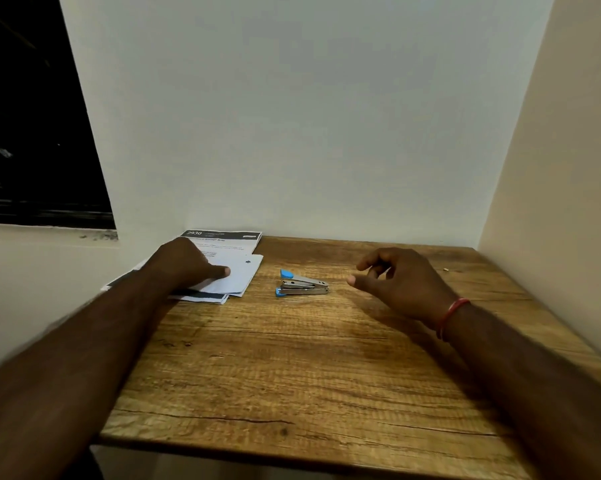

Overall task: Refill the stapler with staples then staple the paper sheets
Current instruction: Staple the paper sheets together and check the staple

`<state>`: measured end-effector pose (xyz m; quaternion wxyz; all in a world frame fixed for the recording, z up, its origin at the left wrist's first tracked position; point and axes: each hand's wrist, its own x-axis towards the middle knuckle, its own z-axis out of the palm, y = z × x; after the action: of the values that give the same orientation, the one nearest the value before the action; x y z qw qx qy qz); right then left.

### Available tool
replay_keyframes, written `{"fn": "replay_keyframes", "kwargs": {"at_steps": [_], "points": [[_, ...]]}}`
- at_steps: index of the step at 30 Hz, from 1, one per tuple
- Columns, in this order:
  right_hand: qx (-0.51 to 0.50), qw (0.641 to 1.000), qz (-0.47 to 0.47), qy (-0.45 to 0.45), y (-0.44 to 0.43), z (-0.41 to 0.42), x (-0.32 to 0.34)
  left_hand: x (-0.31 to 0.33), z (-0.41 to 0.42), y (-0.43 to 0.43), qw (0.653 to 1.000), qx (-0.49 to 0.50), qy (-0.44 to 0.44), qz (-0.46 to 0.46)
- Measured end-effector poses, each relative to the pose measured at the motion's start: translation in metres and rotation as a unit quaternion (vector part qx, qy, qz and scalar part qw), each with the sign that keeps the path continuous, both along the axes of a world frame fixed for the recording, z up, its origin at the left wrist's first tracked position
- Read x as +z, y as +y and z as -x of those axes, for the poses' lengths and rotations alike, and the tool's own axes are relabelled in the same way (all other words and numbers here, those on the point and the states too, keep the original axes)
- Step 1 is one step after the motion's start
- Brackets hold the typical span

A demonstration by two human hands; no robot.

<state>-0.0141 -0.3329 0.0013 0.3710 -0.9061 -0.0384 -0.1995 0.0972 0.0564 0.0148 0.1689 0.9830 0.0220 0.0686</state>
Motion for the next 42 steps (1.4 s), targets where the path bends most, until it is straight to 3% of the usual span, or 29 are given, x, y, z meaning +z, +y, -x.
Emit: {"fn": "replay_keyframes", "kwargs": {"at_steps": [2, 9, 13, 17, 20, 24, 27, 29, 33, 35, 42], "points": [[0.007, 1.000, 0.004, 0.002, 0.002, 0.000, -0.001, 0.003, 0.003, 0.002, 0.999, 0.012, 0.020, 0.038], [0.026, 1.000, 0.003, 0.005, 0.004, 0.001, -0.002, -0.004, 0.008, -0.009, 1.000, 0.029, -0.007, -0.007], [0.028, 1.000, 0.002, 0.001, 0.006, 0.003, -0.001, -0.006, 0.004, -0.013, 0.999, 0.027, 0.006, 0.024], [0.030, 1.000, -0.001, -0.006, 0.008, 0.006, 0.001, -0.008, 0.002, -0.012, 0.997, 0.006, -0.065, 0.034], [0.032, 0.999, -0.009, -0.016, 0.008, 0.007, 0.002, -0.007, -0.002, -0.008, 0.988, 0.010, -0.110, 0.109], [0.043, 0.996, -0.061, -0.038, 0.010, 0.009, 0.005, 0.008, 0.003, -0.009, 0.945, -0.020, -0.175, 0.276], [0.087, 0.978, -0.185, -0.045, 0.016, 0.014, 0.010, 0.017, 0.020, -0.024, 0.876, -0.063, -0.205, 0.431], [0.143, 0.954, -0.259, -0.050, 0.022, 0.018, 0.013, 0.019, 0.034, -0.039, 0.839, -0.093, -0.224, 0.488], [0.252, 0.904, -0.340, -0.051, 0.044, 0.027, 0.014, 0.016, 0.058, -0.074, 0.800, -0.150, -0.255, 0.522], [0.271, 0.891, -0.362, -0.044, 0.055, 0.030, 0.012, 0.013, 0.068, -0.089, 0.799, -0.163, -0.268, 0.513], [0.189, 0.903, -0.379, -0.074, 0.058, 0.028, 0.008, 0.006, 0.086, -0.106, 0.805, -0.213, -0.277, 0.479]]}}
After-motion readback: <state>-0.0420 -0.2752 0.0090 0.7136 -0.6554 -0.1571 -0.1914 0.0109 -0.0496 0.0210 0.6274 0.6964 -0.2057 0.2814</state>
